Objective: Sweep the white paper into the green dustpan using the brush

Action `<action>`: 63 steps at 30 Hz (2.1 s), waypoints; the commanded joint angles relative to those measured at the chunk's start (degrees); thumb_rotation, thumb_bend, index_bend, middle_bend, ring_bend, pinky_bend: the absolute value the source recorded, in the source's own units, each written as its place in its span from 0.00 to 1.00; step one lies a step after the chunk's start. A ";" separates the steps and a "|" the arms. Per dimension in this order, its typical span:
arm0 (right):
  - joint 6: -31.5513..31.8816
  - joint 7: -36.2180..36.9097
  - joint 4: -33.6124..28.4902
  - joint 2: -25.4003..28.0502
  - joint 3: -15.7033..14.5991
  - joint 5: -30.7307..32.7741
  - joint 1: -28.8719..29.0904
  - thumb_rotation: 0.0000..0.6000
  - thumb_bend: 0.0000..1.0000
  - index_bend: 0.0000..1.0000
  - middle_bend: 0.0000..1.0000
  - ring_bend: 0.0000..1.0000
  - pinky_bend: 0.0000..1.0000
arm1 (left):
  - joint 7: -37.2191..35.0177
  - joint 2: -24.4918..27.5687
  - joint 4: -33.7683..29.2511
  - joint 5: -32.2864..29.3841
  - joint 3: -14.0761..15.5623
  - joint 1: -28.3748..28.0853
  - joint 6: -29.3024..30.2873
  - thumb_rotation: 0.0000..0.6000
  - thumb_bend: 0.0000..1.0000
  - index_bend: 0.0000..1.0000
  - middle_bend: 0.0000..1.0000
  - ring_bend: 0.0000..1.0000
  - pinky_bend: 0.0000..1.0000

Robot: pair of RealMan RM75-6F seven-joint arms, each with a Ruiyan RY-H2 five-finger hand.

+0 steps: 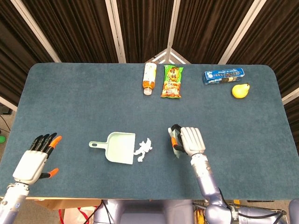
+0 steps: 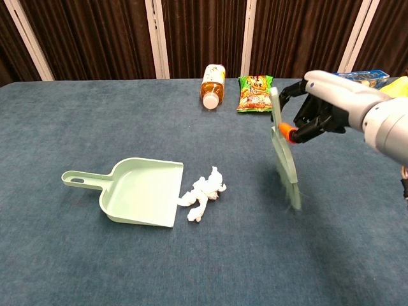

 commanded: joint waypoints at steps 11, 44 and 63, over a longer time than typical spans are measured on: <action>-0.04 3.26 -1.04 4.63 1.58 0.62 0.31 1.00 0.52 0.95 0.93 0.98 0.91 | 25.41 -6.58 -6.66 -15.05 -9.39 -10.68 -7.39 1.00 0.08 0.15 0.57 0.58 0.60; 0.19 6.16 -0.69 8.17 -0.03 1.67 1.27 1.00 0.52 0.95 0.93 0.98 0.91 | 47.66 -24.37 -1.38 -51.95 -9.55 -28.17 -3.25 1.00 0.36 0.43 1.00 1.00 0.99; 0.73 7.09 -0.49 8.56 -1.76 0.70 0.83 1.00 0.52 0.95 0.93 0.98 0.91 | 45.47 -29.16 3.29 -53.56 -8.25 -31.15 -2.71 1.00 0.47 0.53 1.00 1.00 0.99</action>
